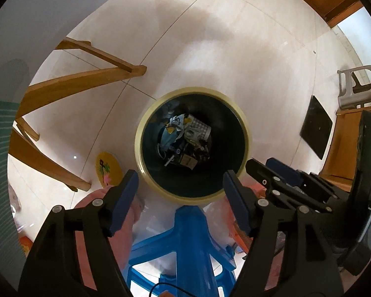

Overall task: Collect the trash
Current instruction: 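Open both grippers to drop the wrapper and packet into the bin, then move both tools back toward the table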

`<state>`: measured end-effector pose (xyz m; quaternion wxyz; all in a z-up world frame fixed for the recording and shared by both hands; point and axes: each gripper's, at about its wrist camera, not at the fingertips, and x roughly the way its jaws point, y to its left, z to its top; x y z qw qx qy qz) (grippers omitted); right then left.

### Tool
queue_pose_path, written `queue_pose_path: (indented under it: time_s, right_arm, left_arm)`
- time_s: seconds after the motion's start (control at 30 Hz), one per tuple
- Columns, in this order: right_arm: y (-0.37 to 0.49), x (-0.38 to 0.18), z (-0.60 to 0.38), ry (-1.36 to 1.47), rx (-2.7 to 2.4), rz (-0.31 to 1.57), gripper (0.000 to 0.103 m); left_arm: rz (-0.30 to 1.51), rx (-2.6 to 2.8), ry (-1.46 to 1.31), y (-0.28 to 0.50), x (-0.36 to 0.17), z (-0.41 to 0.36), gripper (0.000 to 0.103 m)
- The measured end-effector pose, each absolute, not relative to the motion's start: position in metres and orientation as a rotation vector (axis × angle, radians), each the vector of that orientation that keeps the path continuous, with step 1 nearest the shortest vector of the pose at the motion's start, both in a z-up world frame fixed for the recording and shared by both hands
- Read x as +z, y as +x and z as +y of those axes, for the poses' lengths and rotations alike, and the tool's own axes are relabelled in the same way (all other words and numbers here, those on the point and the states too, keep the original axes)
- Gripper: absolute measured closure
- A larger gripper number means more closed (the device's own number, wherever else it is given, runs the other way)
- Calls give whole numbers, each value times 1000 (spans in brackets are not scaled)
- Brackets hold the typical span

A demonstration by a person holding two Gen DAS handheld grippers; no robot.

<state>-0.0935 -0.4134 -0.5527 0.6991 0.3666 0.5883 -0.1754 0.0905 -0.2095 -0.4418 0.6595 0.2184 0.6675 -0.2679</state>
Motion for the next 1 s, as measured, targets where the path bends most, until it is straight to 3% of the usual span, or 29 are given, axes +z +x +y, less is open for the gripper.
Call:
queue_pose_path:
  time_s: [0.57,1.0]
  right_arm:
    - [-112,-494,-423,753,-467,1288,66]
    - [-157,-413,-419,771,-562,1276,66]
  left_arm:
    - [1534,-603,480,71,-413,-203,35]
    - [1498,-727,484,18,-340,-180,35]
